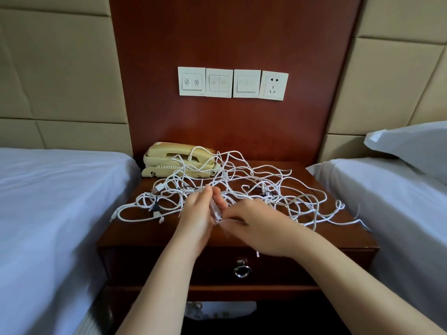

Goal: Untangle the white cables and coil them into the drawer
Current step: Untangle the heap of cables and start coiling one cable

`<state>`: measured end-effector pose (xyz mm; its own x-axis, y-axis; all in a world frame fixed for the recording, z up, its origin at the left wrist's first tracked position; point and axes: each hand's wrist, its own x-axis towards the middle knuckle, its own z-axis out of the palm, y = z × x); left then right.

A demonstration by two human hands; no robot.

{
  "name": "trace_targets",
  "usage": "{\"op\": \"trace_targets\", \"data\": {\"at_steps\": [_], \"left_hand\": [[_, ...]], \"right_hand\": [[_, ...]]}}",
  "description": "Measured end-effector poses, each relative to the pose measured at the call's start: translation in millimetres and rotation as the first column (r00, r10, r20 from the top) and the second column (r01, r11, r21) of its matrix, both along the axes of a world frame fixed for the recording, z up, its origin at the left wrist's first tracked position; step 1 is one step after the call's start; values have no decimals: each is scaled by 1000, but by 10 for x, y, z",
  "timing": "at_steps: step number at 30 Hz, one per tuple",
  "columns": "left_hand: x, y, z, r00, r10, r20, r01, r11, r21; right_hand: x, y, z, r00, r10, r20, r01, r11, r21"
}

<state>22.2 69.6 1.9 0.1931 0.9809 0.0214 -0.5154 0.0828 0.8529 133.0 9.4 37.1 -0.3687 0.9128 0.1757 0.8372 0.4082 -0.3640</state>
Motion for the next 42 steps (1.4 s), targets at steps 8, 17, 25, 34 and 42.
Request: {"op": "trace_targets", "data": {"at_steps": [8,17,25,34,42], "left_hand": [[92,-118,1,924,-227,-308,278,951,134],[130,-257,19,848,-439,-296,481,872,85],[128,-247,54,893,-401,-205,422,904,69],[34,-64,116,959,-245,141,257,963,-77],[126,49,115,979,-127,161,159,965,-206]], "right_hand": [[167,67,40,951,-165,-263,236,935,264],[360,224,-85,866,-212,-454,336,917,214],[504,310,-340,916,-269,-297,295,955,44],[302,141,-277,991,-63,119,66,998,-21],[182,6,-143,983,-20,185,20,1000,6]]}}
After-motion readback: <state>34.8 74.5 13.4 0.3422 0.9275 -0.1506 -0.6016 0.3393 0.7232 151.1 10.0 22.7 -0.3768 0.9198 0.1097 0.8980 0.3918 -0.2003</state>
